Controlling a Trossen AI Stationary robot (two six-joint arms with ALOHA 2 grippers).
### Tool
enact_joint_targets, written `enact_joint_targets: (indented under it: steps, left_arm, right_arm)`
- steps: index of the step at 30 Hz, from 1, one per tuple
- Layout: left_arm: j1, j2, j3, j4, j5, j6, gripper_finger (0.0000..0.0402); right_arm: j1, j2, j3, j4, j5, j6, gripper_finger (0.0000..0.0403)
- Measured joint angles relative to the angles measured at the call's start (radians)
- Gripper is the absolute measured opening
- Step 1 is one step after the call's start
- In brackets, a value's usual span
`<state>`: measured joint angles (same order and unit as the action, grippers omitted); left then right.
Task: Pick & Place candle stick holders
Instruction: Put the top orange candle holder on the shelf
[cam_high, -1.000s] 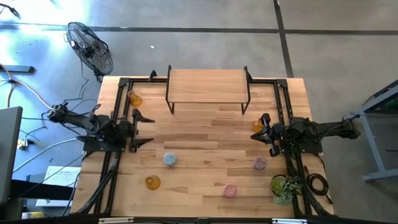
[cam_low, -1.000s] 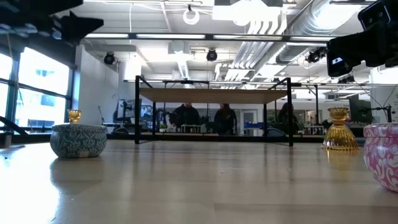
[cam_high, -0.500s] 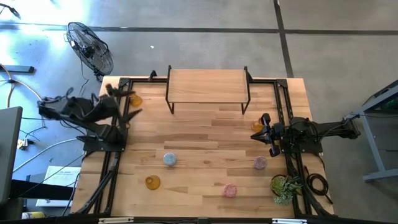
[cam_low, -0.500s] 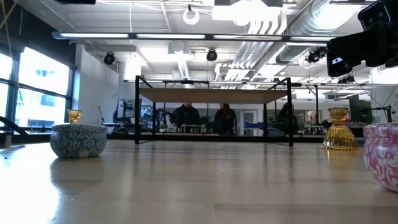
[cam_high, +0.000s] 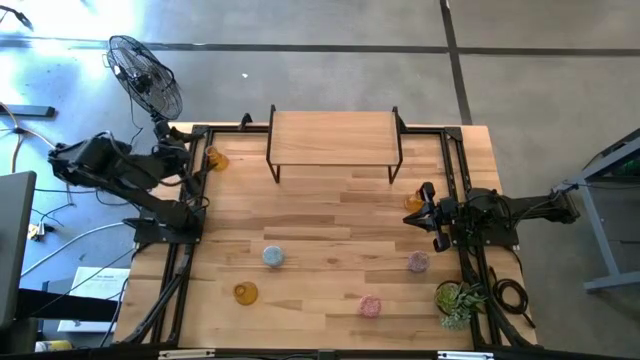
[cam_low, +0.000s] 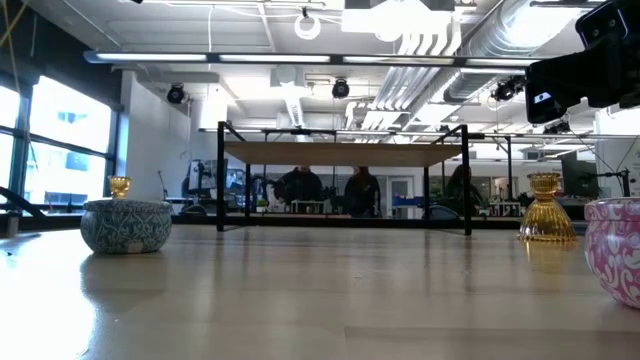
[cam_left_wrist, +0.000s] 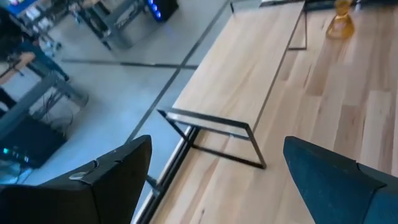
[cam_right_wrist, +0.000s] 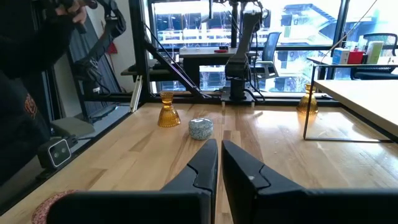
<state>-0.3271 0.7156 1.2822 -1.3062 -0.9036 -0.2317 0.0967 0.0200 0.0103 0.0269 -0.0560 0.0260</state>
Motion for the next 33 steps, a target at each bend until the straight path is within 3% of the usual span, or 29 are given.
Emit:
enact_joint_targets:
  steps: [13, 23, 33]
  left_arm:
    - [0.025, 0.142, 0.118, -0.264, -0.146, -0.333, 0.0360]
    - [0.406, 0.131, 0.182, -0.266, -0.095, -0.183, 0.0360]
    - [0.745, 0.176, 0.175, -0.265, 0.078, -0.072, 0.0360]
  right_arm:
    - [0.000, 0.000, 0.000, 0.000, 0.000, 0.000, 0.0017]
    - [0.000, 0.000, 0.000, 0.000, 0.000, 0.000, 0.0017]
    - [0.000, 0.000, 0.000, 0.000, 0.000, 0.000, 0.0017]
